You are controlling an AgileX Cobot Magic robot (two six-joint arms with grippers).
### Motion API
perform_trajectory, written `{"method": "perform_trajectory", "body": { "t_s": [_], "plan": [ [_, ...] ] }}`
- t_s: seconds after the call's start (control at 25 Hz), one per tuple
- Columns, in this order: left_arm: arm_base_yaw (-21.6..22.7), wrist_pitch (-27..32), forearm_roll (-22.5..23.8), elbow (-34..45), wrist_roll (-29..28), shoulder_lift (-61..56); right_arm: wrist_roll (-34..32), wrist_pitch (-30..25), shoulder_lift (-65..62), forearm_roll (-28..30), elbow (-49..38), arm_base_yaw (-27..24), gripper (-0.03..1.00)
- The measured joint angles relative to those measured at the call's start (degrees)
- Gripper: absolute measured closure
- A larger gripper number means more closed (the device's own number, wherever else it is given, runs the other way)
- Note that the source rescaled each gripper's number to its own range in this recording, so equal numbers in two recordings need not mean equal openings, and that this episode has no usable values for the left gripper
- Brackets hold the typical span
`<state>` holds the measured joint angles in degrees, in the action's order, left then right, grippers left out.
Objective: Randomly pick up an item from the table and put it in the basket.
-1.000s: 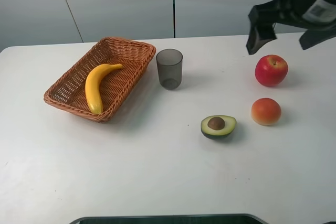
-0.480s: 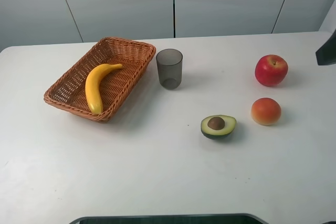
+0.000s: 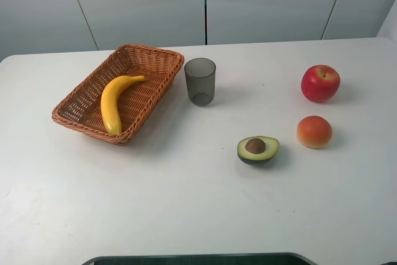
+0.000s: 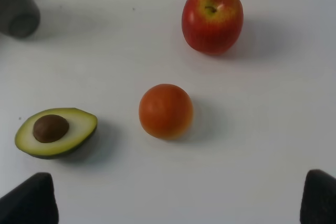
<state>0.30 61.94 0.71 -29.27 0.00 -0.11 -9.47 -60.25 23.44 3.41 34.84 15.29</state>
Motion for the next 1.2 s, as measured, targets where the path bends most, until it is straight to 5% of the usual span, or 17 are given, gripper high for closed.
{"method": "perform_trajectory", "body": {
  "t_s": [0.32, 1.2],
  "plan": [
    [0.0, 0.0, 0.0, 0.0, 0.0, 0.0, 0.35, -4.01, -8.06, -2.75, -1.97, 0.0, -0.03],
    [0.0, 0.0, 0.0, 0.0, 0.0, 0.0, 4.26, -2.55, -23.44, -0.78, -5.43, 0.0, -0.03]
  ]
}}
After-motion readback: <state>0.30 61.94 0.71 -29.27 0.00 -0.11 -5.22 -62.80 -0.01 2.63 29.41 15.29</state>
